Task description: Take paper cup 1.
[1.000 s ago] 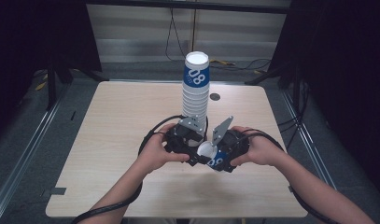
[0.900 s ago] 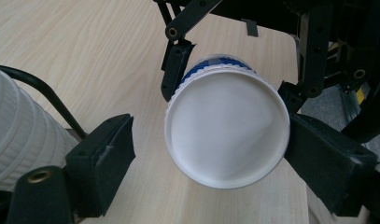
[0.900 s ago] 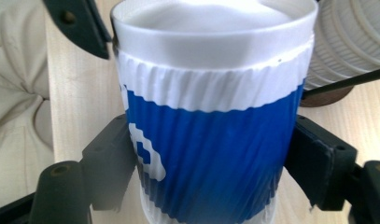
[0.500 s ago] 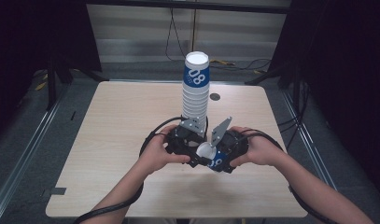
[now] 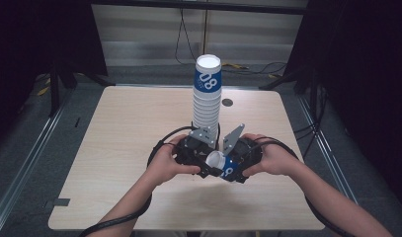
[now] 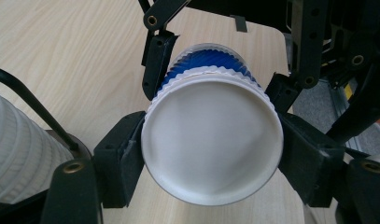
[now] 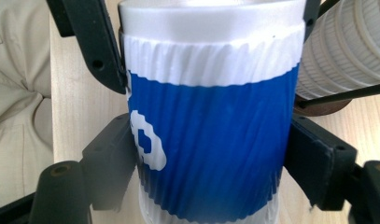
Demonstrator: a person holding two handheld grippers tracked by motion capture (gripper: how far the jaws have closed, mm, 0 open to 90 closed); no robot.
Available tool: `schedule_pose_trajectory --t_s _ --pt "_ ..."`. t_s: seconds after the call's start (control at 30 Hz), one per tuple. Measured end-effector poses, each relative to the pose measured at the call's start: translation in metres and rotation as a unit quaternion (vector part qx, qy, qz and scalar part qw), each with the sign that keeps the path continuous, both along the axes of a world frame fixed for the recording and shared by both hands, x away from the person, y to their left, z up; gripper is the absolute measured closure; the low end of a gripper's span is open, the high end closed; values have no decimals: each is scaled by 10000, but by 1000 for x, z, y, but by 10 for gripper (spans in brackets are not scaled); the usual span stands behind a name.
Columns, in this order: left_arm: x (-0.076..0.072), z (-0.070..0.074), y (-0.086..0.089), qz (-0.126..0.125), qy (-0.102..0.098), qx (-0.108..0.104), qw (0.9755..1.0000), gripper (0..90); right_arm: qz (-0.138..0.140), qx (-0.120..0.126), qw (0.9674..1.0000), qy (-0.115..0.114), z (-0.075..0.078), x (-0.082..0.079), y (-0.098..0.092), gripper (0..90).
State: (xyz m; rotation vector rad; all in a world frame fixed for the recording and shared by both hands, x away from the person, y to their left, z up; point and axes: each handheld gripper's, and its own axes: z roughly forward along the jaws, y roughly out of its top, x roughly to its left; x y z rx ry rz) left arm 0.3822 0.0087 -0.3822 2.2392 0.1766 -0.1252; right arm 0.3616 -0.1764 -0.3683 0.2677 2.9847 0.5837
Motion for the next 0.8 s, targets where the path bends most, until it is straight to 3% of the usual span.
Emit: schedule_pose_trajectory --t_s 0.4,0.43,0.57,0.67,0.8 --pt "-1 0 4 26 -1 -69 10000 298 -55 225 9997 5 -3 -1 -2 221" --pt "-1 1 5 38 -13 -78 10000 299 43 357 9993 -37 -4 1 -2 219" --pt "-1 2 6 37 12 -48 10000 299 79 496 9987 -59 -5 1 -2 211" --pt "-1 3 7 32 -8 -10 10000 299 36 562 9984 -44 -6 1 -3 207" --pt "-2 3 9 48 47 -113 9999 300 -110 627 9980 -1 -8 0 -5 173"
